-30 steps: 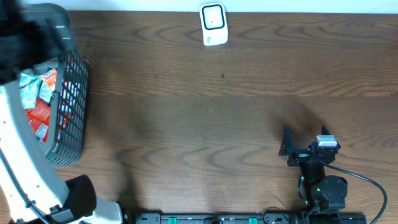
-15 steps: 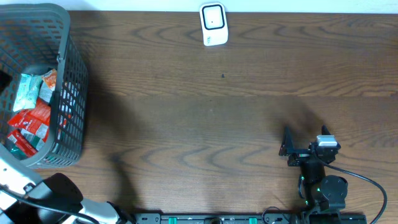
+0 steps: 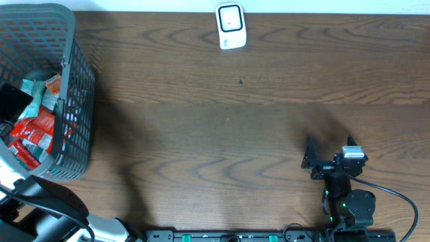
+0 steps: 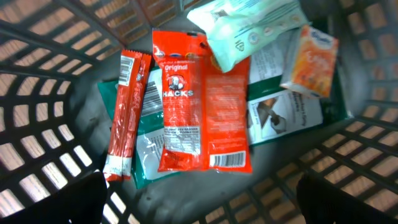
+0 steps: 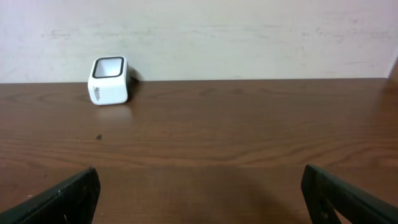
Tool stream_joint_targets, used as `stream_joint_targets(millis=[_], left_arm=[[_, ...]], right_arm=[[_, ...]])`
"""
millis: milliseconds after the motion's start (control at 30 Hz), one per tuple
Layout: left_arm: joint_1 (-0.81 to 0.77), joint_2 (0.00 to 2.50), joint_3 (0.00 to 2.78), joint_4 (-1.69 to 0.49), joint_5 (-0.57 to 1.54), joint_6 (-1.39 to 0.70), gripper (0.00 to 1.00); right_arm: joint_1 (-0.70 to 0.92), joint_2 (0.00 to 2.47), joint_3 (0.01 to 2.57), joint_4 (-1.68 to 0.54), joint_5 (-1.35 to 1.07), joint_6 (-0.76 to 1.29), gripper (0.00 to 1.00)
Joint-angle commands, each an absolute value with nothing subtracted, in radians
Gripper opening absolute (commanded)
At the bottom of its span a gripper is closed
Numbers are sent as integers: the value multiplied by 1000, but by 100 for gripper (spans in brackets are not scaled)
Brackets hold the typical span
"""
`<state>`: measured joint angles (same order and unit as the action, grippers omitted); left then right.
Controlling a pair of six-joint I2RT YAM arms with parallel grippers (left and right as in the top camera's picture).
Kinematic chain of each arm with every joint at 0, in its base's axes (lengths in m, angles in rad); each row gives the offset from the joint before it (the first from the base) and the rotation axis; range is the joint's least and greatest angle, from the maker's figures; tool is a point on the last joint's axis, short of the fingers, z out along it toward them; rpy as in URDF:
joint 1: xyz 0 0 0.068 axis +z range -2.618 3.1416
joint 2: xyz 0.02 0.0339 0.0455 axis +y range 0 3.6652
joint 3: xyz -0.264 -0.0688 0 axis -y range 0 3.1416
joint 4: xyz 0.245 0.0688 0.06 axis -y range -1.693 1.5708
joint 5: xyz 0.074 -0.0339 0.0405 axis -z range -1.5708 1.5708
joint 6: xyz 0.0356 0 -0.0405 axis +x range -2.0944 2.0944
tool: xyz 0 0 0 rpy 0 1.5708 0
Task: Scan the item barcode
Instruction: 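Lower the left gripper into the basket and grasp the red snack bag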
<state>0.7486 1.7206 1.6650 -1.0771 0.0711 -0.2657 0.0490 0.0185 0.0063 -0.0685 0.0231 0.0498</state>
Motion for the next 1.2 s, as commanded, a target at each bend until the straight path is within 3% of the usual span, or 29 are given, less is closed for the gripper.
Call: stream_joint_targets(millis=[0, 567, 900, 1133, 1167], left_arm=[[761, 1728, 1599, -1031, 59, -271, 99], [763, 1821, 1463, -883, 59, -272, 99], [763, 1934, 1463, -879, 67, -271, 88], [763, 1989, 1463, -869, 71, -271, 86], [762, 1998, 1463, -868, 71, -271, 82]], right_arm=[[42, 14, 6, -72, 33, 67, 99], [42, 14, 6, -72, 33, 66, 99], [42, 14, 6, -72, 33, 67, 99], [42, 14, 6, -72, 33, 67, 99], [42, 14, 6, -72, 33, 67, 99]])
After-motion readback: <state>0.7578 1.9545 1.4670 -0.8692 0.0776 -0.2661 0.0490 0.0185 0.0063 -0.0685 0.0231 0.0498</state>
